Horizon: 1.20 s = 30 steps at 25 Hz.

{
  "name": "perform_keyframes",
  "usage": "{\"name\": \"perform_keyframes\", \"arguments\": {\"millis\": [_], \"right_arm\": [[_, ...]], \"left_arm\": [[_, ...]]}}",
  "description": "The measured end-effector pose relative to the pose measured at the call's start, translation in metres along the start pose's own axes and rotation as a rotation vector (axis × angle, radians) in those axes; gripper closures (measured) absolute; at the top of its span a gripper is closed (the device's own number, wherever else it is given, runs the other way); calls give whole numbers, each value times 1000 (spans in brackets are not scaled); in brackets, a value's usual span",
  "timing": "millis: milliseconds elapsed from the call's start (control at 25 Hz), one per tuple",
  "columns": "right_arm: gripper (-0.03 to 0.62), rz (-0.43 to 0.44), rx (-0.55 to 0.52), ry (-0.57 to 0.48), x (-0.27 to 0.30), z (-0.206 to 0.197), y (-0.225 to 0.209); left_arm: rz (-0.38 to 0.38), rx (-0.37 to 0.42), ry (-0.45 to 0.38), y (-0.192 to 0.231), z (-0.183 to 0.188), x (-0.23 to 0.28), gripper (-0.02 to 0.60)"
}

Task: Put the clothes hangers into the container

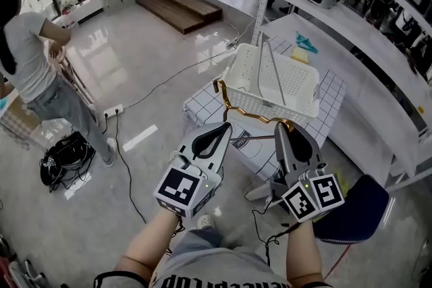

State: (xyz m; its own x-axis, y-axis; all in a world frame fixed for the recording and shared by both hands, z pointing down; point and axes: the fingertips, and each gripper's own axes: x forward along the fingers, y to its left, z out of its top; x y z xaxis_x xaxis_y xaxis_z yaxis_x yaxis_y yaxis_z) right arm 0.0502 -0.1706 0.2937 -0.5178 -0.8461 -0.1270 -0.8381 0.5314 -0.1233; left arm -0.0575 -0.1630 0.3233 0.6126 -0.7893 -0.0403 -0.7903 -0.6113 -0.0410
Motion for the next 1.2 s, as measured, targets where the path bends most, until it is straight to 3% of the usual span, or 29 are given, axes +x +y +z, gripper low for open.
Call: {"name": "perform_keyframes", "arguments": {"millis": [640,1200], "right_arm": [[545,-3,-25,-31,58,9,15],[545,28,-15,-58,89,28,-3]], "left_arm": [[-24,3,-31,55,-5,3,569],[2,-34,-9,71,-4,30,569]]}}
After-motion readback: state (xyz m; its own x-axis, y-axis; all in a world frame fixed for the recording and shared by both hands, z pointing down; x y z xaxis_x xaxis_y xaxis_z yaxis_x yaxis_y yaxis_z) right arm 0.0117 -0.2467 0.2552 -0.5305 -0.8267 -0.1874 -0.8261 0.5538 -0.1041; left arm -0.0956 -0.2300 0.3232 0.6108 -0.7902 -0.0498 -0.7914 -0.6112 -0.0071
